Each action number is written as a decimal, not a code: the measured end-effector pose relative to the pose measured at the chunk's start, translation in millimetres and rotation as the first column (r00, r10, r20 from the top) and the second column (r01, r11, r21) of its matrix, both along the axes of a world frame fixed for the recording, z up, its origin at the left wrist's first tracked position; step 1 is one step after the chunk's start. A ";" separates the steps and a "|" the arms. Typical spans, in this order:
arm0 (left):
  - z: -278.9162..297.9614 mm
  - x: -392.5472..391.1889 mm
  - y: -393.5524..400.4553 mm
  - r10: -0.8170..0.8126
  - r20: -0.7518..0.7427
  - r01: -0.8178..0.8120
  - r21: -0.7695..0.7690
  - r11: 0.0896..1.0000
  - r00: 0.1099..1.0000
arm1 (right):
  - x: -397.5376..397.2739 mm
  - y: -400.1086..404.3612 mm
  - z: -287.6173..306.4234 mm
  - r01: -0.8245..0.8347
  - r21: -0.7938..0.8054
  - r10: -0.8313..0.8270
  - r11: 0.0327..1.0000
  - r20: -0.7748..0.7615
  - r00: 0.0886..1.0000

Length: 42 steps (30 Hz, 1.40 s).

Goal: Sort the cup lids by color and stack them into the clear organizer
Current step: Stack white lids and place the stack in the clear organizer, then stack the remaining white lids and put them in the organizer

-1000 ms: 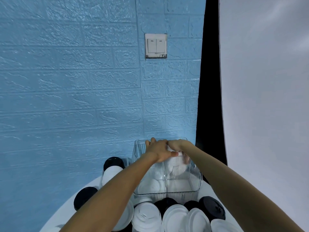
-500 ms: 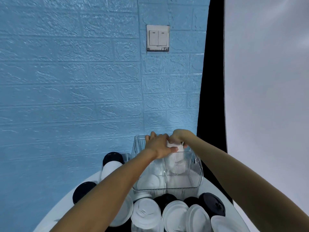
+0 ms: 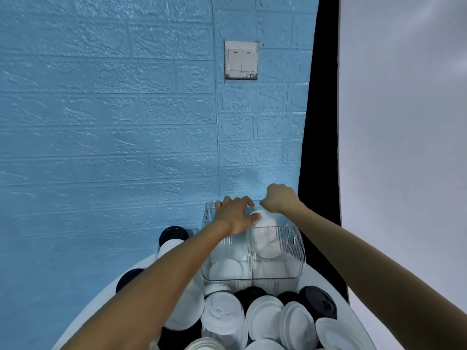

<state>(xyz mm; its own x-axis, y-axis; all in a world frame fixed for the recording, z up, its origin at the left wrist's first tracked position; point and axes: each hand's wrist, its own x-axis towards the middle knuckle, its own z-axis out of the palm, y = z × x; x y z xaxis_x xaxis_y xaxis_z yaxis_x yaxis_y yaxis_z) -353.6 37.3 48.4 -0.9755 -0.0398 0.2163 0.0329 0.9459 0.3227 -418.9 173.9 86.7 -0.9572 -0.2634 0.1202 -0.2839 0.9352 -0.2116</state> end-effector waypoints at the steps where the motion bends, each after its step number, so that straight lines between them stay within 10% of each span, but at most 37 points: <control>1: 6.0 3.9 -5.2 0.001 -0.017 -0.001 0.001 1.000 1.000 | 8.0 0.6 3.8 -0.033 -0.066 0.031 0.997 -0.037 0.999; 9: 33.6 74.1 -56.9 0.068 -0.090 -0.056 0.128 0.990 0.994 | 101.2 -23.6 -10.3 -0.400 -0.308 0.400 0.863 -0.067 0.914; 21: 4.5 132.5 -97.2 0.116 -0.098 -0.082 0.295 0.952 0.988 | 84.2 -94.0 -82.8 -0.431 0.432 0.300 0.792 0.339 0.892; 33: -1.4 146.7 -101.6 0.080 -0.120 -0.026 0.393 0.919 0.990 | 95.5 -79.9 -54.4 -0.333 0.326 0.361 0.885 -0.027 0.932; 38: 28.7 181.9 -83.3 0.121 -0.113 0.000 0.732 0.681 0.986 | 143.7 -46.9 15.6 -0.336 -0.032 0.318 0.941 -0.253 0.914; 42: 48.1 226.2 -67.1 -0.013 0.028 -0.022 0.937 0.349 1.000 | 211.3 -37.7 29.4 -0.499 -0.315 0.306 0.808 -0.499 0.811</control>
<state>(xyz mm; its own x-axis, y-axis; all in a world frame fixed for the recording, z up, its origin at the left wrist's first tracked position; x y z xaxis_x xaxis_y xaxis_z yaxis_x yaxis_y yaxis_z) -127.4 -29.8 96.6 -0.9789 -0.2041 0.0109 0.0056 0.0269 0.9996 -207.6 136.2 116.0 -0.6077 -0.4453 0.6576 -0.7615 0.5618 -0.3234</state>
